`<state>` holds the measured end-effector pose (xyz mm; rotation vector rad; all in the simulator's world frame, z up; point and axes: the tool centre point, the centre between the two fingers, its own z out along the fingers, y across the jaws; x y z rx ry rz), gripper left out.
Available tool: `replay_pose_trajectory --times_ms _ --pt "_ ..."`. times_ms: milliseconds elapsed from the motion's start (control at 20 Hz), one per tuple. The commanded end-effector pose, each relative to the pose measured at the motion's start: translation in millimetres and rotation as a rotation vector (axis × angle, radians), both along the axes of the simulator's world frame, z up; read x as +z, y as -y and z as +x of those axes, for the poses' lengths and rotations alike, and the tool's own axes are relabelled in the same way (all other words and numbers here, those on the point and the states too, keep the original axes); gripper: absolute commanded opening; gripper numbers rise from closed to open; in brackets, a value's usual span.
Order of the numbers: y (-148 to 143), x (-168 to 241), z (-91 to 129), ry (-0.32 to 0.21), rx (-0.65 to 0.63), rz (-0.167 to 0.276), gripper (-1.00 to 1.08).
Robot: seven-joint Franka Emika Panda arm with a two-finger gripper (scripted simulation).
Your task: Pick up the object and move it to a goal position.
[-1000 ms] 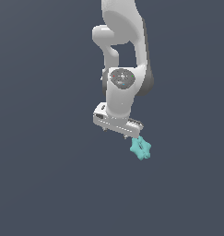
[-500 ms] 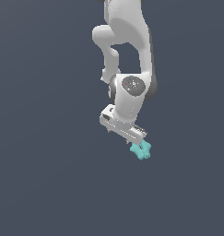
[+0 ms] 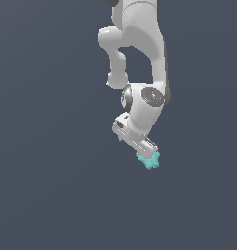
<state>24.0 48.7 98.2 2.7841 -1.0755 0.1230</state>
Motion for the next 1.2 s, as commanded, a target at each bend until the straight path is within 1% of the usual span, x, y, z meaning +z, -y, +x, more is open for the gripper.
replay_pose_trajectory --times_ms 0,550,1150 --pt "-4.2 -4.1 1.0 0.014 -0.045 -0.016 1.08" --pt "-23.2 -20.0 5.5 0.088 -0.228 -0.081 1.08" --pt "-45.7 -33.2 10.7 0.199 -0.416 -0.139 1.08"
